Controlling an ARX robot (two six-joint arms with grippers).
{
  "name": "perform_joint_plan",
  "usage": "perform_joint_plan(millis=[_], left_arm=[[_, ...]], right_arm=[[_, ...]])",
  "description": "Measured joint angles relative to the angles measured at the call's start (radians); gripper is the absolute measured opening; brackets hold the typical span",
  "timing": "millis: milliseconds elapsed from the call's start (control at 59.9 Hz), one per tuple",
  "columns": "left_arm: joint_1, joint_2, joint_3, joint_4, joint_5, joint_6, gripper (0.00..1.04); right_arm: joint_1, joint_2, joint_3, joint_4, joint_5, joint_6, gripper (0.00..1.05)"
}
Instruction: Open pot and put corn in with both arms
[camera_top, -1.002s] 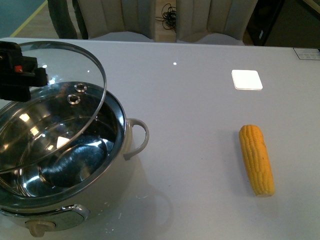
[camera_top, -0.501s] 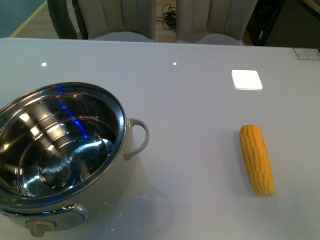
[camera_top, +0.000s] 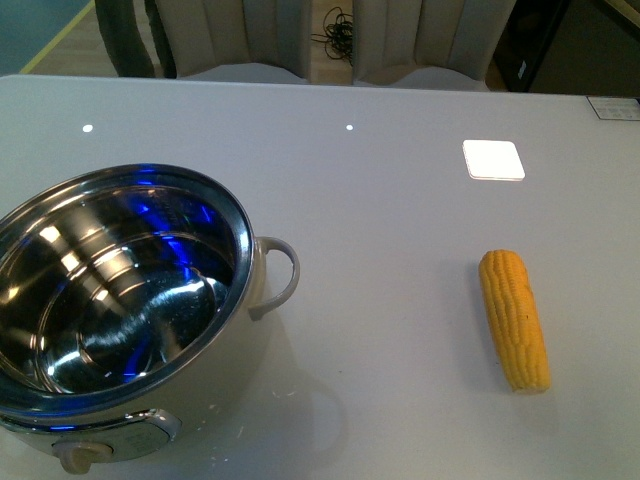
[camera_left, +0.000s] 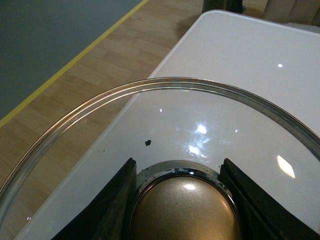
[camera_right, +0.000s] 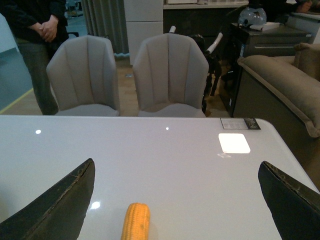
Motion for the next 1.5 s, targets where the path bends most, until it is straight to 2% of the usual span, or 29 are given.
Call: perform_joint_plan(millis=[317,601,1502], left_arm=[[0.014,0.251,0.138,0.100,0.027,0.029,0.44],[-0.022,0.426,0.206,0.201,0.052,0.058,0.44],[-0.040,0.621,0.299,0.269,0.075,0.058,0.44]], right_arm=[[0.000,0.000,0.000,0.000,0.000,0.000,0.96],[0.000,0.000,0.000,0.000,0.000,0.000,0.96],[0.000,0.000,0.000,0.000,0.000,0.000,0.96]])
